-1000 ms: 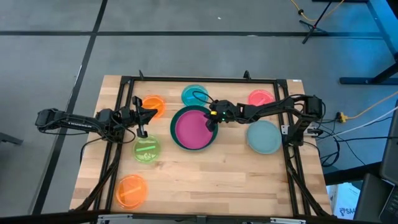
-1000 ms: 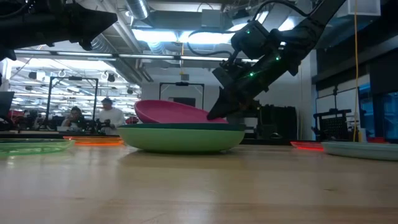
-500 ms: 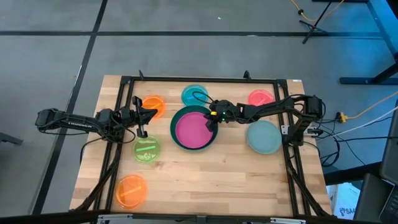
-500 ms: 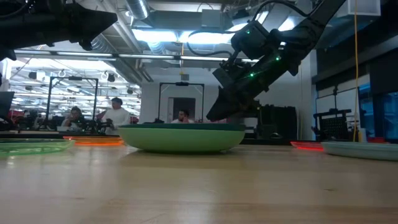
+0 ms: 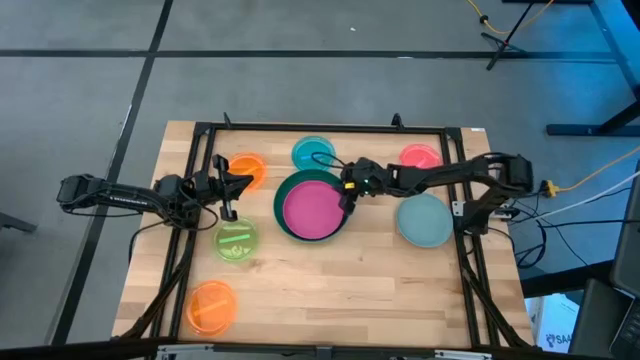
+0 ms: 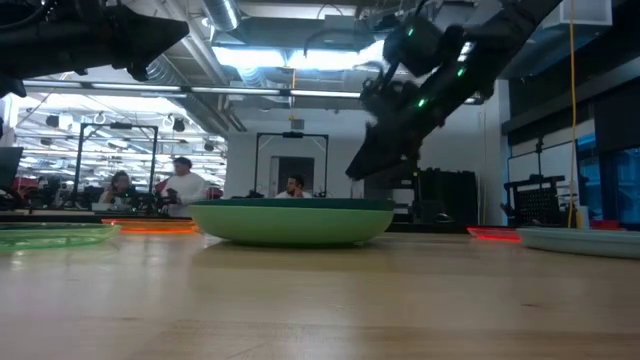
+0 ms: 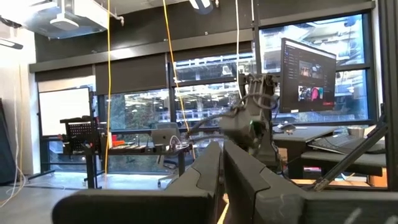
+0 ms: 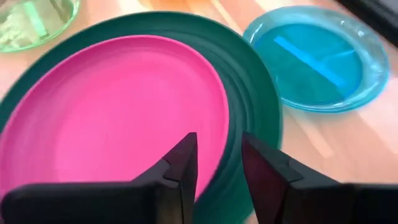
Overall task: Stack plastic plates
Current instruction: Stack the blue plate on top of the pink plate
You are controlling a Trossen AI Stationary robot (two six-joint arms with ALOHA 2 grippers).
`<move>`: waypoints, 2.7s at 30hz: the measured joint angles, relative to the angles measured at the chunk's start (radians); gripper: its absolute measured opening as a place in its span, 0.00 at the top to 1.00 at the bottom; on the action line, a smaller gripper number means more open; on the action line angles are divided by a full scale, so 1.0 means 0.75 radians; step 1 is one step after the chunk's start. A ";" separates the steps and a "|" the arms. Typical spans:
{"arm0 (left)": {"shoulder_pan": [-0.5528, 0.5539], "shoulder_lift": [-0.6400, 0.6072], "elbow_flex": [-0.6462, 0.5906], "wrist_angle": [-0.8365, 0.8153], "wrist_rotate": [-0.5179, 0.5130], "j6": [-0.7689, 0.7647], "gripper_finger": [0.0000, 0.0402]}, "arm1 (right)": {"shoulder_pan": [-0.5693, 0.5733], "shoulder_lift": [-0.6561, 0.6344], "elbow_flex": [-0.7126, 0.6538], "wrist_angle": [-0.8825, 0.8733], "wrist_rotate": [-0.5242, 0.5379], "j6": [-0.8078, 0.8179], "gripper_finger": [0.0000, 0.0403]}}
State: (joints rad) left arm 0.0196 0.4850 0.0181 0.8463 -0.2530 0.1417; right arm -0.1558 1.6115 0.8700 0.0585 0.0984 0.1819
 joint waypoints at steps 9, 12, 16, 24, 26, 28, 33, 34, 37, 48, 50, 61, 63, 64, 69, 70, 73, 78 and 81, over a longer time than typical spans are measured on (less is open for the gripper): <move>-0.001 0.001 0.000 -0.001 0.000 0.000 0.97 | 0.235 -0.226 0.001 -0.359 0.179 -0.009 0.72; -0.001 0.000 0.000 0.000 0.000 0.000 0.97 | 0.346 -0.239 0.001 -0.473 0.228 -0.007 0.72; -0.001 0.000 0.000 0.000 0.000 -0.001 0.97 | 0.487 -0.232 0.001 -0.572 0.262 0.041 0.72; -0.001 0.001 0.000 -0.001 0.000 0.000 0.97 | 0.722 -0.230 0.000 -0.789 0.277 0.191 0.72; -0.001 0.000 0.000 0.000 0.000 0.000 0.97 | 0.767 -0.230 0.000 -0.852 0.289 0.242 0.72; -0.001 0.001 0.000 0.000 0.000 0.000 0.97 | 0.805 -0.230 0.000 -0.906 0.311 0.289 0.72; -0.001 0.000 0.000 0.000 -0.001 -0.001 0.97 | 0.871 -0.230 0.000 -1.012 0.346 0.403 0.72; -0.001 0.000 0.000 0.000 -0.001 -0.001 0.97 | 0.881 -0.230 0.000 -1.027 0.347 0.427 0.72; -0.001 0.000 0.000 0.000 -0.001 -0.001 0.97 | 0.911 -0.230 0.000 -1.071 0.347 0.495 0.72; -0.001 0.000 0.000 0.000 -0.001 -0.001 0.97 | 0.980 -0.230 0.000 -1.214 0.332 0.624 0.72; -0.001 0.000 0.000 0.000 -0.001 -0.001 0.97 | 0.979 -0.230 -0.002 -1.225 0.342 0.624 0.72; -0.001 0.000 0.000 0.000 -0.001 -0.001 0.97 | 0.975 -0.230 -0.184 -1.241 0.416 0.865 0.72; -0.001 0.000 0.000 0.000 -0.001 0.000 0.97 | 0.975 -0.229 -0.215 -1.212 0.426 0.871 0.72; -0.001 0.000 0.000 0.001 -0.001 0.000 0.97 | 0.975 -0.229 -0.231 -1.201 0.436 0.873 0.72; -0.001 0.000 0.000 0.001 -0.001 -0.001 0.97 | 0.975 -0.229 -0.305 -1.092 0.448 0.912 0.72; -0.001 0.000 0.000 0.000 -0.001 0.000 0.97 | 0.975 -0.229 -0.318 -1.069 0.446 0.913 0.72; -0.001 0.000 0.000 0.000 -0.001 0.000 0.97 | 0.975 -0.229 -0.350 -1.055 0.438 0.920 0.72; -0.001 0.000 0.000 0.001 -0.001 -0.001 0.97 | 0.976 -0.231 -0.380 -1.035 0.445 0.938 0.72; -0.001 0.000 0.000 0.001 -0.001 -0.001 0.97 | 0.976 -0.232 -0.387 -1.027 0.447 0.924 0.76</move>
State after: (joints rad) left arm 0.0189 0.4850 0.0181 0.8467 -0.2535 0.1413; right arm 0.5766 1.4376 0.5800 -0.7119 0.4335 0.8747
